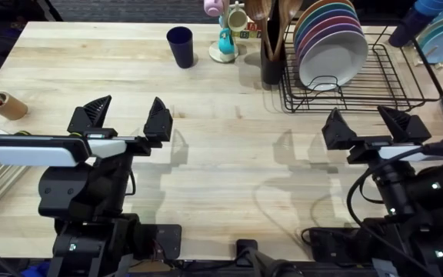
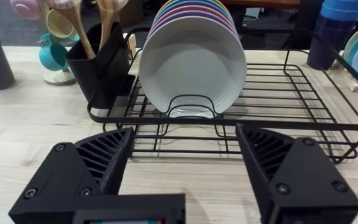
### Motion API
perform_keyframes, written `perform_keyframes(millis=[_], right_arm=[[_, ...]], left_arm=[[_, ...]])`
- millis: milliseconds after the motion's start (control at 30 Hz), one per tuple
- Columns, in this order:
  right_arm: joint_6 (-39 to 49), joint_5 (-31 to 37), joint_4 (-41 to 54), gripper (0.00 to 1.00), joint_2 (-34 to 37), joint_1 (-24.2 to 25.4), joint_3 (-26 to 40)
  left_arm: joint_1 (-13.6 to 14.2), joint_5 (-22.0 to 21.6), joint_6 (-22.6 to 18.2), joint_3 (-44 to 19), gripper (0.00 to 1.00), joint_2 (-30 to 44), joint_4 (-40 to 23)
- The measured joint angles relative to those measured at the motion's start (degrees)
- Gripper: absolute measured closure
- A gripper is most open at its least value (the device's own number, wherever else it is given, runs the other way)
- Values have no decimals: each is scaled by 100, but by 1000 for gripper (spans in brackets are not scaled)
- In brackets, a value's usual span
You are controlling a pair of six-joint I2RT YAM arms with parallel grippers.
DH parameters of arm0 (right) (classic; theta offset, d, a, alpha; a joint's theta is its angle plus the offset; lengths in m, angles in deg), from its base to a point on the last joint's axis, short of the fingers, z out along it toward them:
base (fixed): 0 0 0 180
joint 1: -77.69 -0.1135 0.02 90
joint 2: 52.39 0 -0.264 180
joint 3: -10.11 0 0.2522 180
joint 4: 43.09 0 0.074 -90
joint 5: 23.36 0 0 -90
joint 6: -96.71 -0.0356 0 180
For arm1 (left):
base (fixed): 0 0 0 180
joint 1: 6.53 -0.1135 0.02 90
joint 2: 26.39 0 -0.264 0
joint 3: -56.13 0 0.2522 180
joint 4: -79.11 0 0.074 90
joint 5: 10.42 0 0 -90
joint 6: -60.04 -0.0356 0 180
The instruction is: Pick up the cup on the table and put them onto the rack.
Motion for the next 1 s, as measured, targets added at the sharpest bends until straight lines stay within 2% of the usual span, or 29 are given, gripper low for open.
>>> perform_keyframes(millis=[800, 1000], right_arm=[[212, 1, 39, 8, 2, 9, 13], [236, 0, 524, 8, 126, 9, 447]], left_arm=[[0, -47, 0, -4, 8, 0, -48], [0, -103, 0, -441, 8, 88, -920]])
